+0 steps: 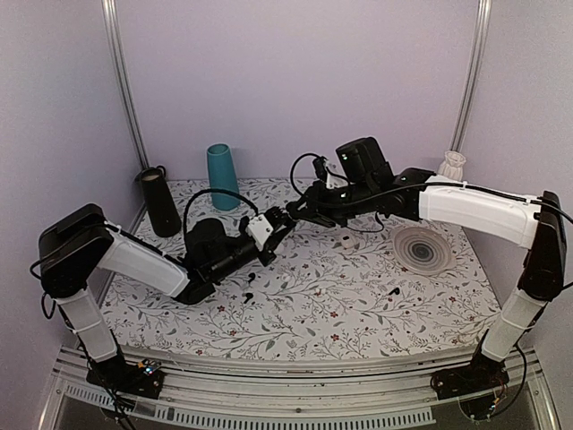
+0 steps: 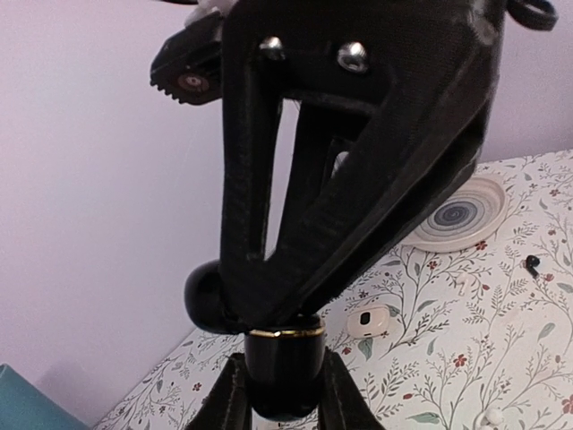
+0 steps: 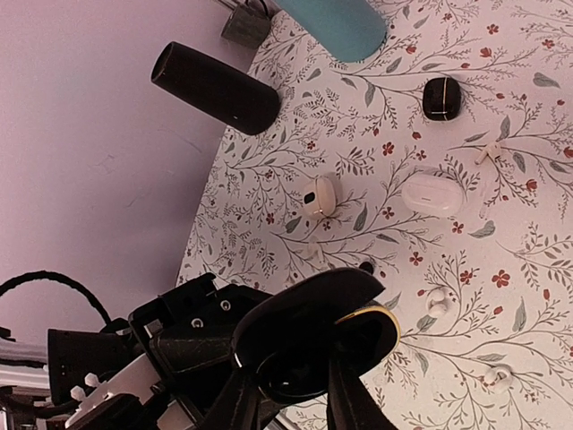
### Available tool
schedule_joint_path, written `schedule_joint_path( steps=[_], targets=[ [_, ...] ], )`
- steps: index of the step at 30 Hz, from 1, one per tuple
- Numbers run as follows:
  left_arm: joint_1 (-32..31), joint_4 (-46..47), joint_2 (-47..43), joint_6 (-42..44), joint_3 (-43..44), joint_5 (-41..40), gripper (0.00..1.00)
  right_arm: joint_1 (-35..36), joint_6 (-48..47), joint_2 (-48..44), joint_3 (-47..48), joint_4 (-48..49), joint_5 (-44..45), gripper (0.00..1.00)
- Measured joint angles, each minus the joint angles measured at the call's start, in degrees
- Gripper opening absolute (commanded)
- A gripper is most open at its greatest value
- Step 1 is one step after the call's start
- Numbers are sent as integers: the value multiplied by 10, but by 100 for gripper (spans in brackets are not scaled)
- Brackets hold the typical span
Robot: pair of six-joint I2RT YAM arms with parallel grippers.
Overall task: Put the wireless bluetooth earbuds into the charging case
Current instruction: Pick up the right earbud from the left side groove of the charging case.
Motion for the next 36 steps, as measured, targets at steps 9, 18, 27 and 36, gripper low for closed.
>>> schedule_joint_path(
  steps=[9, 18, 27, 36],
  targets=[
    [0, -2, 1, 13, -3, -7, 0, 0, -14, 18, 23, -21, 1, 20],
    [-1, -3, 5, 4, -5, -12, 0, -1, -14, 24, 26, -24, 3, 8],
    [-1, 3, 5, -18, -13, -5, 0, -3, -12, 20, 13, -13, -4, 8],
    [-1, 11, 5, -31, -16, 16, 0, -12, -7, -1, -23, 16, -26, 8]
  ],
)
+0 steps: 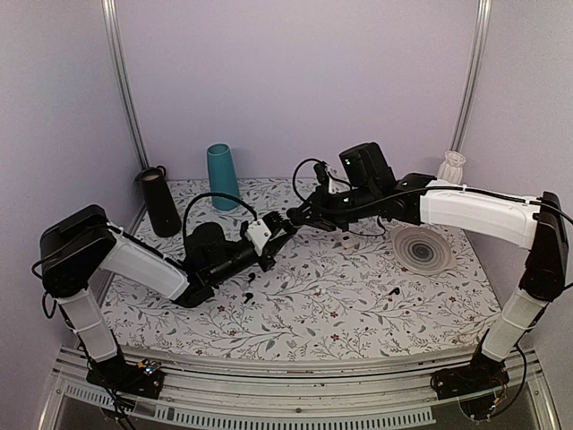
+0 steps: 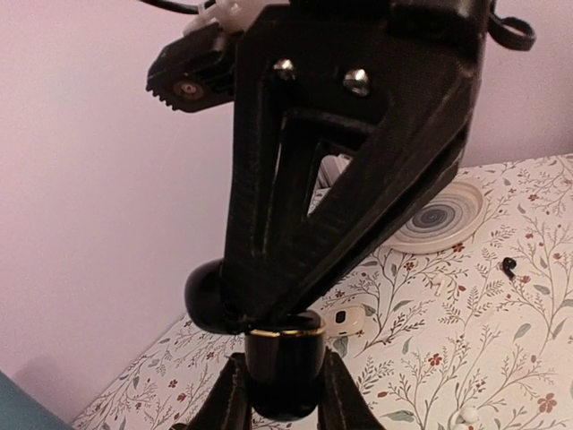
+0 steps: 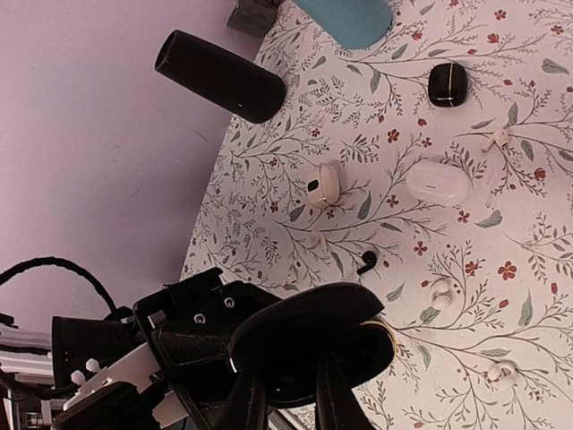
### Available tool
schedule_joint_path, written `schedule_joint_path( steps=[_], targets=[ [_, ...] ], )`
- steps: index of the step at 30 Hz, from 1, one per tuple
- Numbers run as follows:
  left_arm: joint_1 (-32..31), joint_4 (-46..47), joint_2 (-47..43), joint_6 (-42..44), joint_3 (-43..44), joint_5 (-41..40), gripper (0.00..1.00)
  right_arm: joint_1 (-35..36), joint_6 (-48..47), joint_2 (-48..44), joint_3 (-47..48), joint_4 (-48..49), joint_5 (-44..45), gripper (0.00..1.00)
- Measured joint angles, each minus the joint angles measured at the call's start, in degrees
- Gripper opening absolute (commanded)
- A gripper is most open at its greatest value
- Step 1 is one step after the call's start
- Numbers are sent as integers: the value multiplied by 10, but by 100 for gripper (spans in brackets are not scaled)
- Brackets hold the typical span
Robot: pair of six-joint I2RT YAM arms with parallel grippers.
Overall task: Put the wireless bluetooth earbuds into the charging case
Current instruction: Pick up the right earbud from the left side groove of the charging case.
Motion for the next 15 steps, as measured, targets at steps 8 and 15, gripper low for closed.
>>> schedule_joint_path(
  steps=[8, 15],
  targets=[
    [-1, 7, 0, -9, 0, 16, 0, -10, 13, -23, -34, 29, -21, 8],
    [-2, 9, 0, -15, 0, 24, 0, -16, 23, -33, -54, 46, -31, 8]
  ],
)
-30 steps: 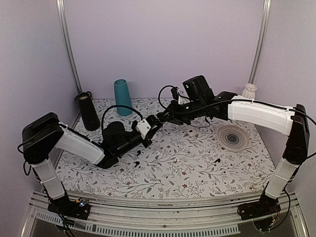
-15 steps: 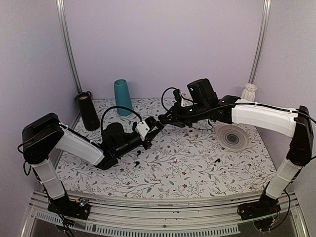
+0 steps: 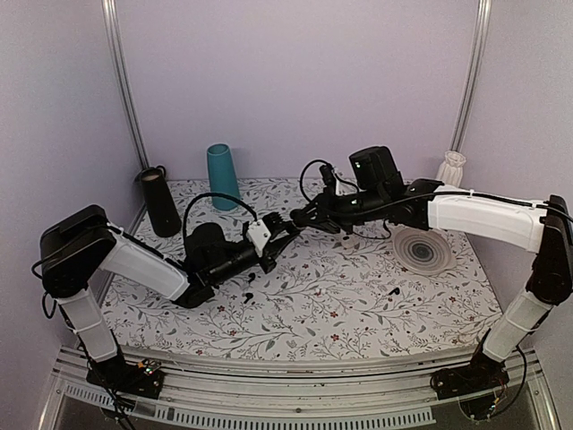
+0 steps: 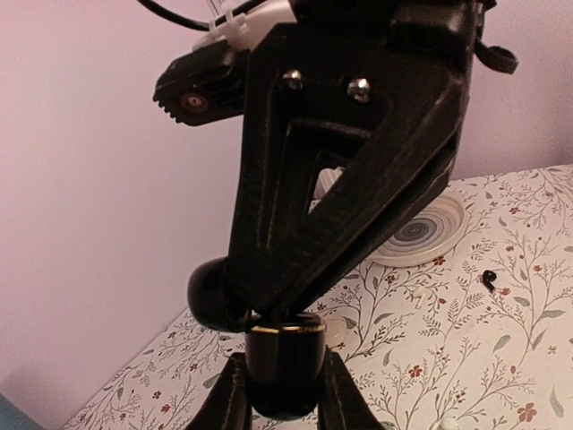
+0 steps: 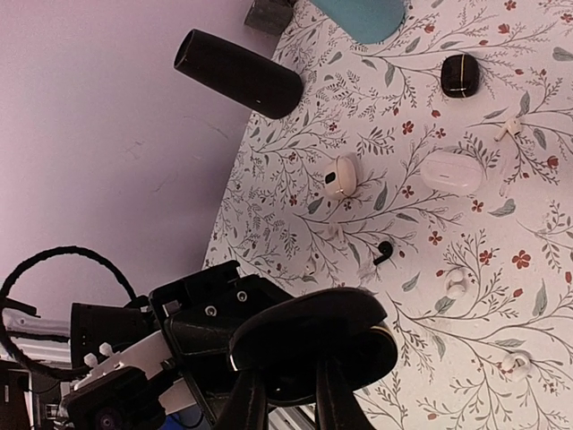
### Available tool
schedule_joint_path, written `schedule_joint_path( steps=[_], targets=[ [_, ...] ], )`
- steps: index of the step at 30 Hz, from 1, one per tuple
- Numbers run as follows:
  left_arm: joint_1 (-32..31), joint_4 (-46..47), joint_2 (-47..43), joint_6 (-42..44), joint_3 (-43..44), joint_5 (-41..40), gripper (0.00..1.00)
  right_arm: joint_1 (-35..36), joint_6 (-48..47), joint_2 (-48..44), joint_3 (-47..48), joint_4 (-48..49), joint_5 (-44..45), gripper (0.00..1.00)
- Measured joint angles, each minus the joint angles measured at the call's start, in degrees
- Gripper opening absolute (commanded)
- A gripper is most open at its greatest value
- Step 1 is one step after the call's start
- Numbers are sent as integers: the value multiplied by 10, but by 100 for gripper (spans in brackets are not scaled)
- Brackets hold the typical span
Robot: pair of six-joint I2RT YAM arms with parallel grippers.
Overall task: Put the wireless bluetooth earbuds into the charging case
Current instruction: Pick up the right earbud from the left side groove of the charging case.
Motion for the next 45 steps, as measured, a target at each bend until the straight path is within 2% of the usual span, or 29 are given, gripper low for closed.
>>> schedule_joint_path(
  steps=[32, 45],
  targets=[
    [2, 21, 3, -25, 0, 0, 0, -32, 28, -35, -52, 35, -14, 8],
    [2, 45, 3, -25, -14, 23, 0, -35, 33, -43, -71, 43, -7, 8]
  ],
)
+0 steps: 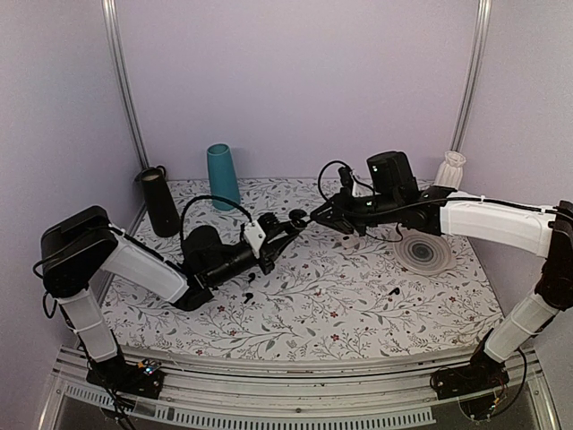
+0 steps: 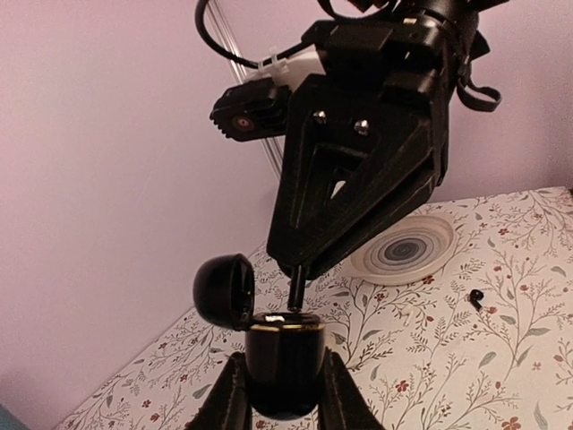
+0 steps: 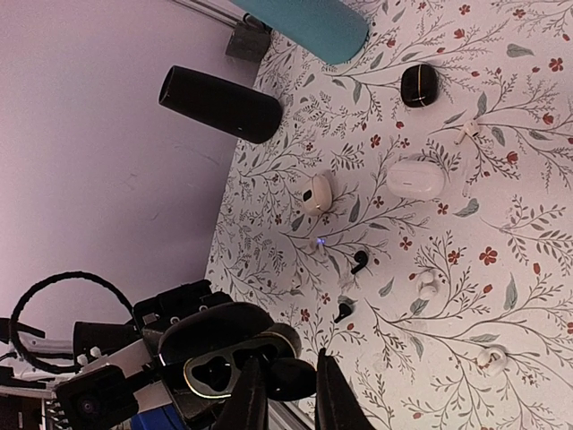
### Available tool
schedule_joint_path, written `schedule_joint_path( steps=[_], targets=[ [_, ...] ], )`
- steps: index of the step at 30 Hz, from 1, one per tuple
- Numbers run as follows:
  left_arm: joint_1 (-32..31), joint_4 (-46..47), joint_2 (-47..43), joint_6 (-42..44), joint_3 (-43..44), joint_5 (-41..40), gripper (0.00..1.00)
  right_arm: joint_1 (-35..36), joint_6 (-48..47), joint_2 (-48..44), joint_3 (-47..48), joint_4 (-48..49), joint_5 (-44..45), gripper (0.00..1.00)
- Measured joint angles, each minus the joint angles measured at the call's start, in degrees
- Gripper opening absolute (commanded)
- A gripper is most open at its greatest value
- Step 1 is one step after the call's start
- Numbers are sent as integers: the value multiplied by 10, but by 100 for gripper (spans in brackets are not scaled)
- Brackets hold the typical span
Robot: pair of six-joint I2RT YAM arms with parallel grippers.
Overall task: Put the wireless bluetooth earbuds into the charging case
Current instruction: Pick up the right earbud from the left side groove of the charging case, then insert the right earbud into the right side groove of the charging case.
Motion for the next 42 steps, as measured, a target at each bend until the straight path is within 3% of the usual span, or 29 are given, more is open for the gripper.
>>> schedule_joint_path(
  steps=[42],
  targets=[
    [3, 56, 33, -34, 0, 26, 0, 5, 2, 2, -5, 13, -6, 8]
  ],
)
